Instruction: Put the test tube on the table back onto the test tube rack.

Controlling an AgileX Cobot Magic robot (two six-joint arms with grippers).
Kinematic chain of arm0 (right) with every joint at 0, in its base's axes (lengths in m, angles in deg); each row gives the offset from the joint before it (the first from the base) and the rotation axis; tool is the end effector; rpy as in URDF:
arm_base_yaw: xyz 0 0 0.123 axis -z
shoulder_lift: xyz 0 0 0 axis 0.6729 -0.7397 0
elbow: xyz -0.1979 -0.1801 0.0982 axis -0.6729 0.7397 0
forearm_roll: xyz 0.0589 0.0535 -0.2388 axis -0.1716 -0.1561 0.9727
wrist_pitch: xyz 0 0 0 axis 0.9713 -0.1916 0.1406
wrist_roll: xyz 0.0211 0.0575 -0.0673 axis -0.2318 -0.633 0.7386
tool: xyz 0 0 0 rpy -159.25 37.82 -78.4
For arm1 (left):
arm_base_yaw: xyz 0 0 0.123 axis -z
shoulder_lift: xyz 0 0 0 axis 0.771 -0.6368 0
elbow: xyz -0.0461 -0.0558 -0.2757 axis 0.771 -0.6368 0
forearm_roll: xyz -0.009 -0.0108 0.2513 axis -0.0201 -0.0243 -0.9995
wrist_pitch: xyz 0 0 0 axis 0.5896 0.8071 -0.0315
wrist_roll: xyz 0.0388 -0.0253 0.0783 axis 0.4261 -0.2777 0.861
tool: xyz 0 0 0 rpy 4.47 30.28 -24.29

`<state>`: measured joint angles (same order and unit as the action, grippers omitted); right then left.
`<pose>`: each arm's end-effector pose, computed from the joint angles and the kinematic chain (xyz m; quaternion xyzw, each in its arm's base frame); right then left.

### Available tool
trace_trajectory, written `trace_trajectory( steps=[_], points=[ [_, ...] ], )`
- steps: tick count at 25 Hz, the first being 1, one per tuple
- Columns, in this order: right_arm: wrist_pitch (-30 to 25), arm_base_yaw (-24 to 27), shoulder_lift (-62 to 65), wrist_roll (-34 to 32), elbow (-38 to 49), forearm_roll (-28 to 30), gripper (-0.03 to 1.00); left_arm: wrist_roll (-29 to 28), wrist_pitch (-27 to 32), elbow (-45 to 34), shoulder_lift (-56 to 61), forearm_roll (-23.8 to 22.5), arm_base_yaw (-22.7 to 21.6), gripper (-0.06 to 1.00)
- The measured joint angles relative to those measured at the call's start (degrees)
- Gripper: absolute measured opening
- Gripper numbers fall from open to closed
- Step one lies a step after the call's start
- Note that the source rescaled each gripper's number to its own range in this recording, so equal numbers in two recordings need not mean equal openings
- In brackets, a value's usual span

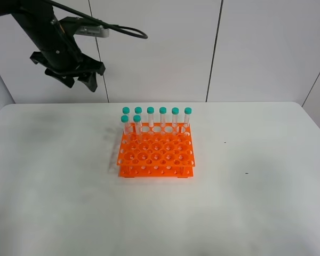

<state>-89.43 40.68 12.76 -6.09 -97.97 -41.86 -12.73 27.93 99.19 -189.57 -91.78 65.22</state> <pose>-0.0049 0.0059 0.2813 -0.0596 0.8372 0.0170 0.5433 0.4014 -0.0986 0.3163 0.1240 0.9582 0.0066 0.2576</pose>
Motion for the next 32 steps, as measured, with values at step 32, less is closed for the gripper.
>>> trace_trajectory(
  steps=[32],
  points=[
    [0.00,0.00,0.00,0.00,0.00,0.00,1.00,1.90,9.05,-51.05,44.60,1.47,-13.14,0.89]
  ],
)
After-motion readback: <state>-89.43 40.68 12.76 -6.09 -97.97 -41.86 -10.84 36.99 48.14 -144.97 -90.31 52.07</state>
